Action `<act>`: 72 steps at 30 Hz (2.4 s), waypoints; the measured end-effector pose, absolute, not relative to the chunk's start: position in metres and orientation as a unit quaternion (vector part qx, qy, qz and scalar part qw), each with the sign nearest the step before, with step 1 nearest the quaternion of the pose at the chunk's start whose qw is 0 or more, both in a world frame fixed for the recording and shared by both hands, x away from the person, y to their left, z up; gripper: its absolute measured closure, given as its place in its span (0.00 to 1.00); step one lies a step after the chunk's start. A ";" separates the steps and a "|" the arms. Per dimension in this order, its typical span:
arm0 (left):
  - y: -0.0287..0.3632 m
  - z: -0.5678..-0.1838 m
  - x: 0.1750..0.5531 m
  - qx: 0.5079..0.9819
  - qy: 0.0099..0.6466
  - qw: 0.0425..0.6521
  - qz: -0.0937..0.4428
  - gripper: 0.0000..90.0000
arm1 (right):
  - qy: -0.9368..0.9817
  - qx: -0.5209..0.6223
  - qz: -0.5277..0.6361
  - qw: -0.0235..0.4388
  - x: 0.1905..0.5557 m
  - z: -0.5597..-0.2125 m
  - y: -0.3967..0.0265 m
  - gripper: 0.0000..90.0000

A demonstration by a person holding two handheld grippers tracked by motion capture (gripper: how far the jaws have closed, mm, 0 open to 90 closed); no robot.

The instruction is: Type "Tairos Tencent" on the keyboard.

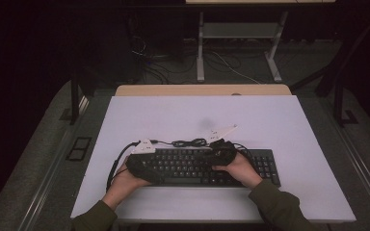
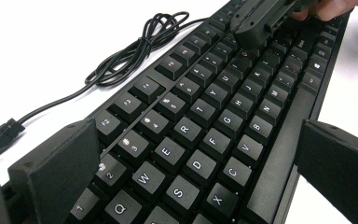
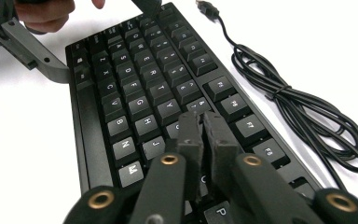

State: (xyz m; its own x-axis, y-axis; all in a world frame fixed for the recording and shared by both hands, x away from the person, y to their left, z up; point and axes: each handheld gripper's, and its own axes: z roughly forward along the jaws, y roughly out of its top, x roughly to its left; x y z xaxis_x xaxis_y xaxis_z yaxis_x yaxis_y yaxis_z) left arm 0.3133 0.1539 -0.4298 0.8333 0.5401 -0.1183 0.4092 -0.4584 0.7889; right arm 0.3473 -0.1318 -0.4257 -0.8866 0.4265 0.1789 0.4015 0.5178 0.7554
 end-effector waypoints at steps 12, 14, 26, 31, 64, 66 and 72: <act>0.152 -0.430 0.314 0.852 0.276 0.438 0.076 0.00 | 0.859 0.254 0.444 0.020 0.348 -0.423 -0.140 0.66; 0.152 -0.430 0.314 0.852 0.277 0.438 0.075 0.00 | 0.858 0.255 0.446 0.022 0.348 -0.422 -0.142 0.63; 0.150 -0.428 0.317 0.848 0.279 0.444 0.078 0.08 | 0.853 0.263 0.450 0.028 0.347 -0.421 -0.146 0.46; 0.149 -0.427 0.319 0.845 0.275 0.452 0.083 0.22 | 0.852 0.260 0.455 0.027 0.347 -0.421 -0.148 0.44; 0.138 -0.433 0.332 0.867 0.263 0.419 0.055 0.99 | 0.851 0.264 0.454 0.030 0.346 -0.422 -0.148 0.41; 0.137 -0.434 0.332 0.867 0.265 0.418 0.053 0.99 | 0.851 0.264 0.454 0.030 0.346 -0.422 -0.148 0.41; 0.137 -0.434 0.332 0.869 0.265 0.415 0.055 0.99 | 0.851 0.264 0.454 0.030 0.346 -0.422 -0.148 0.41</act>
State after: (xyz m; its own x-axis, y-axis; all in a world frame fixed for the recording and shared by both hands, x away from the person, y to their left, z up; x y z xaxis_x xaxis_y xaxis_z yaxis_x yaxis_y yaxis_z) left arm 0.3320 0.1370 -0.4338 0.8537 0.5058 -0.1242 0.4146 -0.5157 0.7498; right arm 0.3460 -0.1484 -0.4218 -0.8587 0.4767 0.1883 0.4219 0.4489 0.7877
